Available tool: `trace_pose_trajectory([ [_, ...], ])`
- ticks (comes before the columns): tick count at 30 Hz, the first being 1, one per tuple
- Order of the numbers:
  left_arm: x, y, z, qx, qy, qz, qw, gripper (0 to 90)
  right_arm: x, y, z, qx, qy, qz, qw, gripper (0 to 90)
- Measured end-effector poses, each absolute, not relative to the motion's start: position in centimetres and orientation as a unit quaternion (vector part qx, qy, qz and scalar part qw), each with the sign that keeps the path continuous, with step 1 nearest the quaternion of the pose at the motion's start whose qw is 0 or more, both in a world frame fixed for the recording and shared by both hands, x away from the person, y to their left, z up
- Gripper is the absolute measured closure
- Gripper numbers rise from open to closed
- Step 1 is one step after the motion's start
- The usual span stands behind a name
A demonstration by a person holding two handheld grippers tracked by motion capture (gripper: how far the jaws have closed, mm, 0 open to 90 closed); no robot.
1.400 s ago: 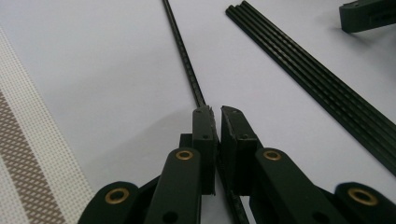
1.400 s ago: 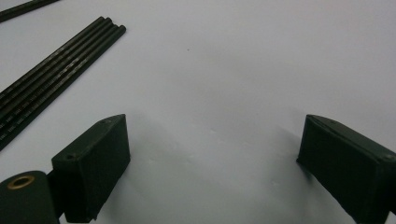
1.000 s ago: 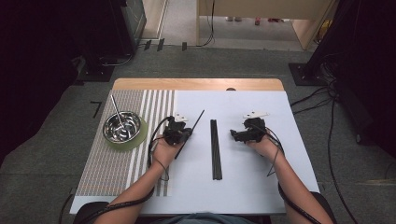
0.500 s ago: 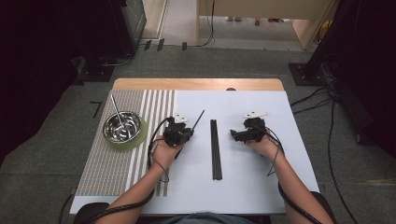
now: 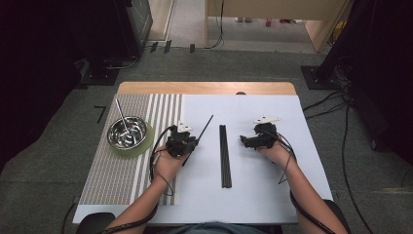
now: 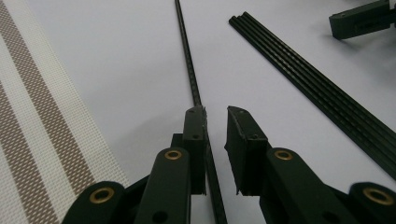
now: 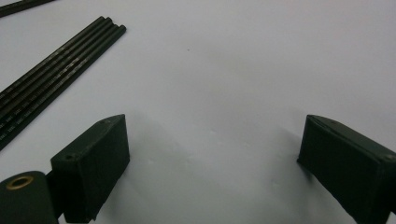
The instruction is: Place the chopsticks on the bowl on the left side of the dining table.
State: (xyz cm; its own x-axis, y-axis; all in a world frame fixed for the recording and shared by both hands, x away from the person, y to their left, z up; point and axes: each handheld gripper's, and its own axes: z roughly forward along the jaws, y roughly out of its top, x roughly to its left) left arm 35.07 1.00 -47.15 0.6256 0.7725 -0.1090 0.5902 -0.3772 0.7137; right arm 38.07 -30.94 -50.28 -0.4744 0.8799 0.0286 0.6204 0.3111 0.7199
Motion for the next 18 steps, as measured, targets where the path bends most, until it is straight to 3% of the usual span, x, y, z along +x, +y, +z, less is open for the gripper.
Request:
trace_pose_trajectory([
  [18, 34.4, 0.7, -48.7, 0.826, 0.421, 0.133, 0.351, 85.1, 38.1, -30.9, -50.3, 0.477, 0.787, 0.343, 0.189, 8.1],
])
